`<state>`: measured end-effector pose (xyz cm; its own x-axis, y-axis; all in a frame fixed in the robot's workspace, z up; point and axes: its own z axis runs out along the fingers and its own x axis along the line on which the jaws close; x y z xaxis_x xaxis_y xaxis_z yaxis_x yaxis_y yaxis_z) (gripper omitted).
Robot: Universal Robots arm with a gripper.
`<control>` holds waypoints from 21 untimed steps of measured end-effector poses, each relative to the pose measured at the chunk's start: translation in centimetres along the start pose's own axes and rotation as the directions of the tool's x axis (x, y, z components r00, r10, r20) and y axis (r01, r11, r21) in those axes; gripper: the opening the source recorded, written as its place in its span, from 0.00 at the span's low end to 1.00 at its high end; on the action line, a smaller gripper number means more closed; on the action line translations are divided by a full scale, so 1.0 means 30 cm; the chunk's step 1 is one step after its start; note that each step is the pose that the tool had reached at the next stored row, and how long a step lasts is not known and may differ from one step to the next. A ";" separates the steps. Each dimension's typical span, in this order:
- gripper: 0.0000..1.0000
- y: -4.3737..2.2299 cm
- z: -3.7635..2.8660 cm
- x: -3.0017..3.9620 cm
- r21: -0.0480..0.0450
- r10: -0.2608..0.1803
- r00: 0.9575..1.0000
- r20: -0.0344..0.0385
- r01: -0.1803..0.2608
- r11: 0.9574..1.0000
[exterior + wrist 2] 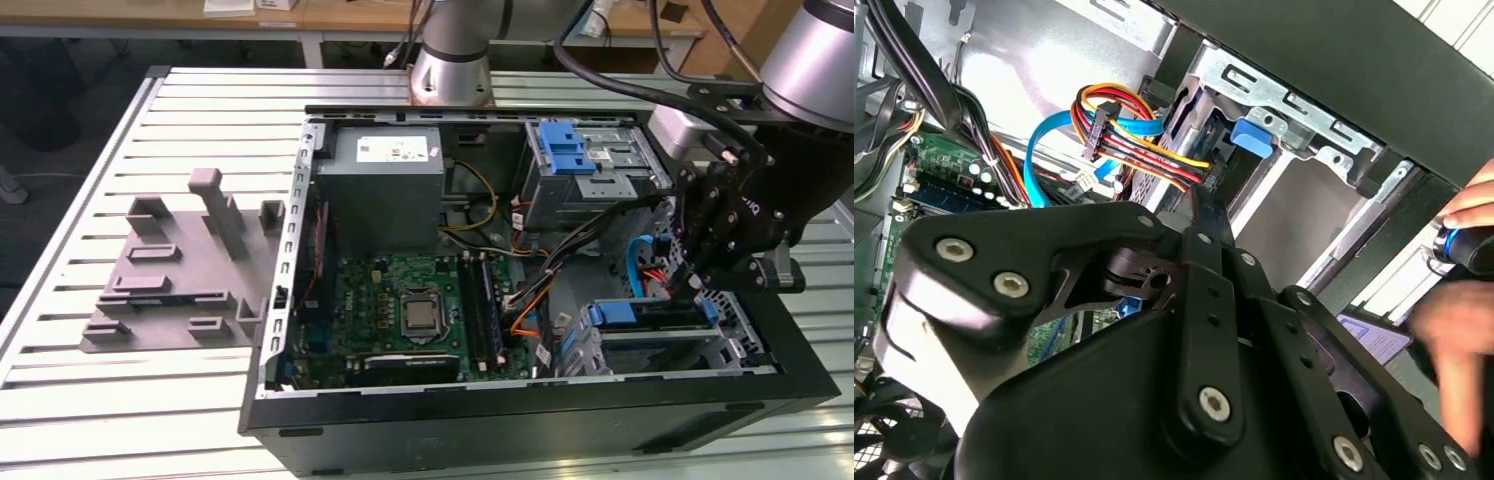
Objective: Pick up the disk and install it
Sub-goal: 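Insert the first disk wire, then insert the second disk wire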
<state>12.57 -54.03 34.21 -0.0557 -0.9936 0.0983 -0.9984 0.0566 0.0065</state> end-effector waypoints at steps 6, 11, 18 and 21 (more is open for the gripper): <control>0.11 0.000 0.000 0.000 0.000 0.000 1.000 0.000 0.000 1.000; 0.11 0.000 -0.006 0.001 0.000 0.000 1.000 0.000 0.000 1.000; 0.11 0.010 -0.006 0.001 0.000 0.000 1.000 0.000 0.000 1.000; 0.11 0.011 -0.017 0.002 0.000 0.000 1.000 0.000 0.000 1.000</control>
<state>12.26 -54.03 34.72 -0.0557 -0.9936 0.0984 -0.9984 0.0566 0.0064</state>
